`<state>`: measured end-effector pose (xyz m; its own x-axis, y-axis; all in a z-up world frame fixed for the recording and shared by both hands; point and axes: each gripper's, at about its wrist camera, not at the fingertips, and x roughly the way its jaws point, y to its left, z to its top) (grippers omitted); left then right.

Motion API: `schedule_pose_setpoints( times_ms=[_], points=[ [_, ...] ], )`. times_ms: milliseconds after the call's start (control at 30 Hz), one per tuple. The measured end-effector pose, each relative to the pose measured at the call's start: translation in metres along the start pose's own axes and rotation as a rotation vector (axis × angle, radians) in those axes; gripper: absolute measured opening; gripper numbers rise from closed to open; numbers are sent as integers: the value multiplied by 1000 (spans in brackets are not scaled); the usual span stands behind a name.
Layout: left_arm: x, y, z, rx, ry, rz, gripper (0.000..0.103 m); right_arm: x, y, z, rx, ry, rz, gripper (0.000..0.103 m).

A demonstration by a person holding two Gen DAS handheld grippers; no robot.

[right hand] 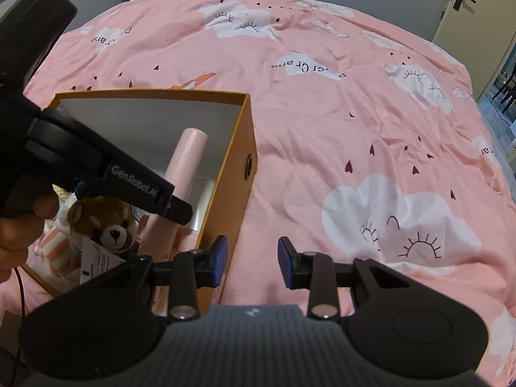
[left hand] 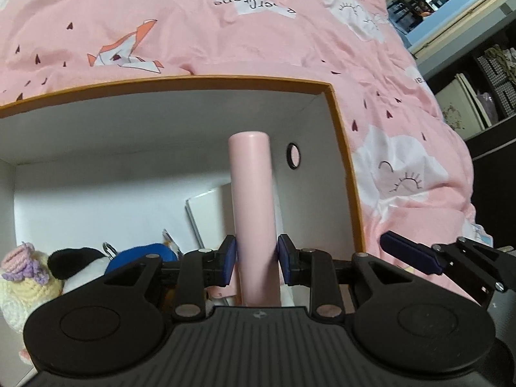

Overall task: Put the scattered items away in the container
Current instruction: 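Lower the pink cylinder into the orange box and open the left tool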

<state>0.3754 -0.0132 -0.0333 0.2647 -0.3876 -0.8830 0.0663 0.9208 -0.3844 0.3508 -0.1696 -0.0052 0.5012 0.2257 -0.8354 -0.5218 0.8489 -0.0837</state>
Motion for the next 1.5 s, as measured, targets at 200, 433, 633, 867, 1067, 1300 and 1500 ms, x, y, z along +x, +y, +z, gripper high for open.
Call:
schedule_pose_setpoints(
  times_ms=[200, 433, 633, 867, 1067, 1300, 1500],
  points=[
    [-9, 3, 10, -5, -44, 15, 61, -2, 2, 0, 0, -6, 8, 38],
    [7, 6, 25, -30, 1, 87, 62, -1, 0, 2, 9, -9, 15, 40],
    [31, 11, 28, -53, 81, 91, 62, 2, -2, 3, 12, -9, 19, 41],
    [38, 13, 27, -62, 72, 23, 60, 9, -7, 1, 23, 5, 28, 43],
    [41, 5, 23, -62, 91, -45, 48, 12, -7, 1, 27, 10, 15, 42],
    [36, 10, 18, -117, 82, -69, 51, 10, -6, -1, 36, 9, 19, 42],
    [17, 5, 13, -111, 32, -43, 52, 6, -6, -4, 42, 6, 27, 43]
  ],
)
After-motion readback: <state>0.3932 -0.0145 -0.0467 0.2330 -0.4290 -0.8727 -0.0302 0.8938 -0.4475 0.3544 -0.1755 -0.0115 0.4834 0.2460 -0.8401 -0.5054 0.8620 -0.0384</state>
